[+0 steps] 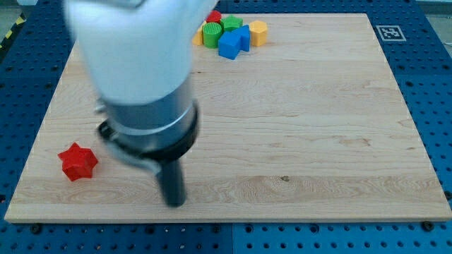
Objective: Slide red star upwards
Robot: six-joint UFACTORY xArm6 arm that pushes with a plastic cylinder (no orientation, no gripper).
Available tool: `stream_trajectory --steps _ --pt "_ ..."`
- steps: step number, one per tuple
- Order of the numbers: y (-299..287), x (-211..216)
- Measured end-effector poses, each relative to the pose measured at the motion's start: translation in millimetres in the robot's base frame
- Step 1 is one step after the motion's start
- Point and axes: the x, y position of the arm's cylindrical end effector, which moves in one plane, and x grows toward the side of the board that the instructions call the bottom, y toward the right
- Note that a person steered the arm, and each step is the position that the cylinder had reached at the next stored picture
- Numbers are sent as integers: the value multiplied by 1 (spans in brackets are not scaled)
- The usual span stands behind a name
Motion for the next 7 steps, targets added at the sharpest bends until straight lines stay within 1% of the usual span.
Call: stream_trajectory --steps 1,2,4,7 --pt "-67 3" --pt "-91 -2" --pt "-99 -23" --pt "-129 -23"
